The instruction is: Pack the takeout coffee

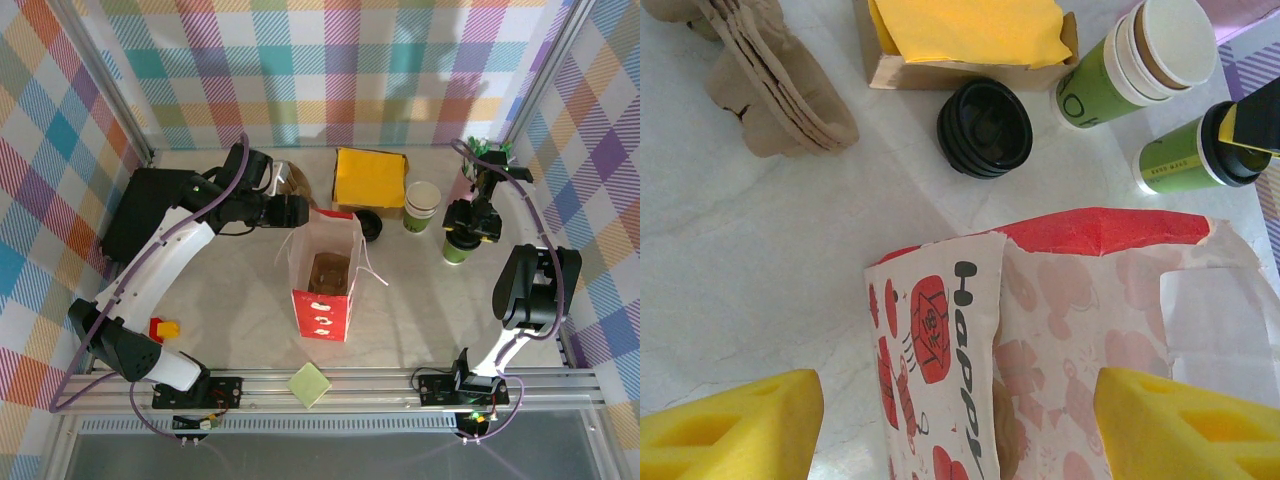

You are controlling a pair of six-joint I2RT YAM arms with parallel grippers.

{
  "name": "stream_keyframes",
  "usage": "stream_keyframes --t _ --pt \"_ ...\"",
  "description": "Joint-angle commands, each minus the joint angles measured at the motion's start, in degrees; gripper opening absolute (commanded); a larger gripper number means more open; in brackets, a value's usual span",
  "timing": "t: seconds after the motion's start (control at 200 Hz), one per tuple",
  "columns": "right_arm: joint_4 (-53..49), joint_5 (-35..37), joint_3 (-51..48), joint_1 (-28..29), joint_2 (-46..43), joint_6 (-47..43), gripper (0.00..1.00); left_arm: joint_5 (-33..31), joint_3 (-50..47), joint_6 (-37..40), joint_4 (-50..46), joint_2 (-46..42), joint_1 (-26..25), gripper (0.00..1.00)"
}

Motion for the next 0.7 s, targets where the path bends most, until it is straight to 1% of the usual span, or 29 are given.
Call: stream_keyframes --t 0.0,0.24,0.36,0.575,0.695 --pt "-0.8 -1.3 0.4 -0.6 0.8 -0.6 0.80 0.8 -0.5 -0.3 -2.1 0.8 0.6 0.72" --pt "-0.1 -1.7 -0.5 -0.7 2.8 -0.7 0.76 0.6 -0.7 -0.3 -2.5 0.7 0.6 0.72" --pt "0.4 -1.9 -2.0 -0.7 3.2 -1.0 0.76 0.5 -0.8 -0.3 -2.7 0.7 0.6 0.72" --pt "0.6 -1.4 -4.2 -0.6 3.1 -1.5 0.81 0.5 -0.9 -0.3 -2.8 0.8 0.6 0.71" --pt "0.7 -1.4 -4.5 -0.6 2.9 -1.6 0.78 0.7 -0.4 -0.3 -2.8 1.3 0.6 0.71"
